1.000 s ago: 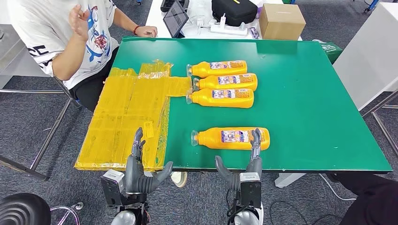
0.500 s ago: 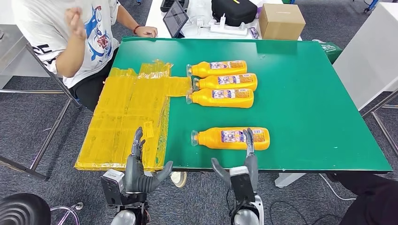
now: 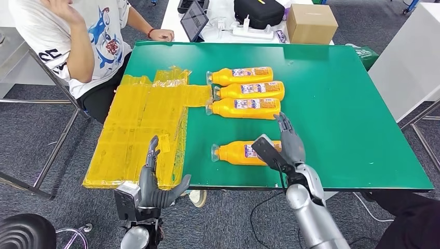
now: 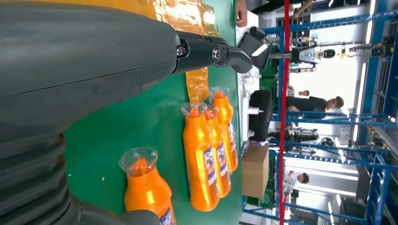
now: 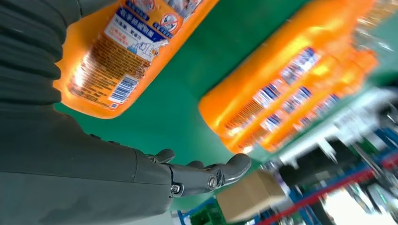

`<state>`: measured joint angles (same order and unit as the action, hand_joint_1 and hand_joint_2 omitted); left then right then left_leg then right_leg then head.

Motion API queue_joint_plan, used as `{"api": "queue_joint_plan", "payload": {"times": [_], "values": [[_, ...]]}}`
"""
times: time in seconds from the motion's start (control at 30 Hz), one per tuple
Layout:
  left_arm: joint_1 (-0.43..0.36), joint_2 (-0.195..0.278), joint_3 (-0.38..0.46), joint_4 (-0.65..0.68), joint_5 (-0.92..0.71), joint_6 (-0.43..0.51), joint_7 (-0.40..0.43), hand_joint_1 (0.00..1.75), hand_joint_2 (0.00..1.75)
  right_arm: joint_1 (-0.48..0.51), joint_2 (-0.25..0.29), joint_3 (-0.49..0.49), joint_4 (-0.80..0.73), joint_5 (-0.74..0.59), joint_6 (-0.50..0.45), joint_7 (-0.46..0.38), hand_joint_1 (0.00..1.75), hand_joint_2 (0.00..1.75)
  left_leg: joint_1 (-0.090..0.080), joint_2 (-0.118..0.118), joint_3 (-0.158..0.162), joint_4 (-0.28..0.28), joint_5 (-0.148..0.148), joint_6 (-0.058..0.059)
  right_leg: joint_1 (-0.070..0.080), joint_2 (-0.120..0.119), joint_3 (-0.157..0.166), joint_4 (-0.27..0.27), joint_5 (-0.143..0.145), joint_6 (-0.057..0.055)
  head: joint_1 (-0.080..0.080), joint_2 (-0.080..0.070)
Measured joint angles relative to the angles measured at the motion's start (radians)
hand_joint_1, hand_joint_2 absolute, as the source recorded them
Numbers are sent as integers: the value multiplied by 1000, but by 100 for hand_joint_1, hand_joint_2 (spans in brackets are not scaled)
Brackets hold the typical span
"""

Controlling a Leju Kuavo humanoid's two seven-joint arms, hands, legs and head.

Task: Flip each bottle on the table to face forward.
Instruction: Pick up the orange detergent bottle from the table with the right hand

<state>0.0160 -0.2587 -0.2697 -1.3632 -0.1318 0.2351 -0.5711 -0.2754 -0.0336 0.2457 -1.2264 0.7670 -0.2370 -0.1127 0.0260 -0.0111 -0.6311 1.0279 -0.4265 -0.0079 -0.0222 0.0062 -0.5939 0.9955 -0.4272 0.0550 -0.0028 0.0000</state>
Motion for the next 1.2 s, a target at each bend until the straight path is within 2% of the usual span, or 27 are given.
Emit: {"api": "queue_joint_plan", "payload": {"times": [0.13, 0.3, 0.67, 0.87, 1.2], "values": [[-15, 0, 7, 15, -5, -8, 2, 0, 175, -66, -22, 22, 93, -1, 83, 21, 0, 175, 0, 0, 0, 0, 0, 0, 0, 0, 0, 0, 0, 0, 0, 0], [-39, 0, 13, 40, -6, -24, 3, 0, 175, -128, -45, 62, 206, -78, 211, -25, 0, 175, 0, -1, -1, 0, 0, 0, 0, 0, 0, 0, 0, 0, 0, 0], [-49, 0, 18, 62, 6, -57, -2, 0, 175, -172, -98, 118, 273, -190, 304, -83, 0, 175, 0, -1, 0, 0, 0, 0, 0, 0, 0, 0, 0, 0, 0, 0], [-57, 0, 17, 67, 15, -69, -2, 0, 175, -175, -164, 148, 265, -234, 340, -95, 0, 175, 0, -3, 0, 0, 0, 0, 0, -1, 1, 0, 0, 0, 0, 0], [-61, 0, 18, 89, 26, -84, -2, 0, 175, -179, -283, 225, 229, -240, 380, -33, 0, 175, 0, -4, 0, 0, 0, 0, 0, -1, 1, 0, 0, 0, 0, 0]]}}
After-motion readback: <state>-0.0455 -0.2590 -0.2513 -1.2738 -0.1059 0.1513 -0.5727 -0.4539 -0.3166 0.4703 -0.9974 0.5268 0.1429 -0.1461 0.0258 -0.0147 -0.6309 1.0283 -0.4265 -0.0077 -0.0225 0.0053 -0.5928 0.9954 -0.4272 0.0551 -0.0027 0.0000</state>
